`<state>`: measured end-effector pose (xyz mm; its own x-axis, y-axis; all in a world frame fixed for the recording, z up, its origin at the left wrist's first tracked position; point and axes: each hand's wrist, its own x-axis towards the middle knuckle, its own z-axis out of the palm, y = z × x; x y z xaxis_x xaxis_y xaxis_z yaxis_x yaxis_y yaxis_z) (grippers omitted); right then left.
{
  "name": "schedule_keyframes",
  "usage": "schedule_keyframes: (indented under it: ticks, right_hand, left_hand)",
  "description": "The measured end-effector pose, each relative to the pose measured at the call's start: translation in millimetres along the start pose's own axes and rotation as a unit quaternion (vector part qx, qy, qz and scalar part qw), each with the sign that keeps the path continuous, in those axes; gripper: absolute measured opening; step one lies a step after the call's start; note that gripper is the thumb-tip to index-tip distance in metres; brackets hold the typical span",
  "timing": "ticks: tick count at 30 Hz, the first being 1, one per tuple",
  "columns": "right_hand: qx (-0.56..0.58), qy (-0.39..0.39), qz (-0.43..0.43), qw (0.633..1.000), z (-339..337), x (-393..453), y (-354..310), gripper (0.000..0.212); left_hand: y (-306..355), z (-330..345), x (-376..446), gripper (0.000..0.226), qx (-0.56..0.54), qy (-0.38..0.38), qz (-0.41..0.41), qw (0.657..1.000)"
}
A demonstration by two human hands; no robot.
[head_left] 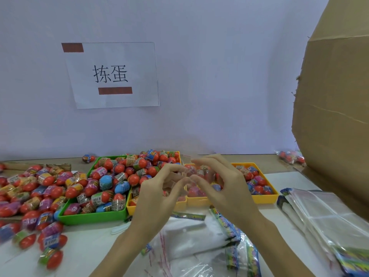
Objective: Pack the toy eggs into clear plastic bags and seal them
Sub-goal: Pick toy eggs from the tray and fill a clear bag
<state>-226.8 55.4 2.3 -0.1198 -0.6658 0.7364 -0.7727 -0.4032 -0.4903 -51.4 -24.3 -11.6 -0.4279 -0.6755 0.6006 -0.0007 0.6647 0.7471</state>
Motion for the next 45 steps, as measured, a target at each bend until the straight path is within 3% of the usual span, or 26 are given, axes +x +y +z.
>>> schedule_keyframes:
  ticks: [2, 7, 10, 13, 19, 23, 29, 33, 37, 40, 42, 45]
  right_hand:
    - [0.020, -0.010, 0.049, 0.999, 1, -1, 1, 0.034]
    - [0.074, -0.030, 0.107, 0.991, -2, -1, 1, 0.013]
    - [0.099, -0.040, 0.097, 0.990, -3, 0, -4, 0.013]
    - [0.087, -0.071, 0.049, 0.992, -4, 0, -7, 0.017]
    - [0.020, -0.110, -0.011, 0.994, -3, -2, -7, 0.024]
    - [0.021, -0.086, -0.020, 0.996, -6, -2, -8, 0.010]
    - [0.073, -0.134, 0.003, 0.988, -1, -5, -15, 0.016]
    - [0.012, -0.129, -0.023, 0.991, -4, -5, -13, 0.019]
    - [-0.010, -0.109, -0.035, 0.993, -9, -4, -12, 0.010]
    - [0.047, -0.060, -0.013, 0.997, -17, -3, -12, 0.014]
    - [0.108, -0.004, 0.024, 0.994, -22, 0, -8, 0.018]
    - [0.064, 0.052, 0.087, 0.993, -22, 2, 8, 0.015]
  left_hand:
    - [-1, 1, 0, 0.021, 0.018, 0.001, 0.014, 1.000]
    - [3, -1, 0, 0.027, 0.014, -0.012, 0.011, 1.000]
    - [4, -5, 2, 0.053, -0.030, -0.087, -0.048, 0.995]
    - [5, -6, 4, 0.059, -0.130, -0.142, -0.088, 0.977]
    - [6, -8, 5, 0.063, -0.104, -0.161, -0.041, 0.981]
    - [3, -13, 8, 0.077, -0.091, -0.195, -0.034, 0.976]
    - [-4, -6, 5, 0.051, -0.125, -0.199, -0.066, 0.970]
    - [-6, -2, 1, 0.037, -0.051, -0.166, -0.053, 0.983]
    - [-7, -3, 0, 0.040, 0.031, -0.164, 0.018, 0.986]
    - [-10, -8, 2, 0.030, 0.086, -0.144, 0.042, 0.985]
    - [-13, -13, 5, 0.023, 0.084, -0.132, 0.011, 0.988]
    - [-15, -20, 11, 0.027, -0.030, -0.128, -0.086, 0.988]
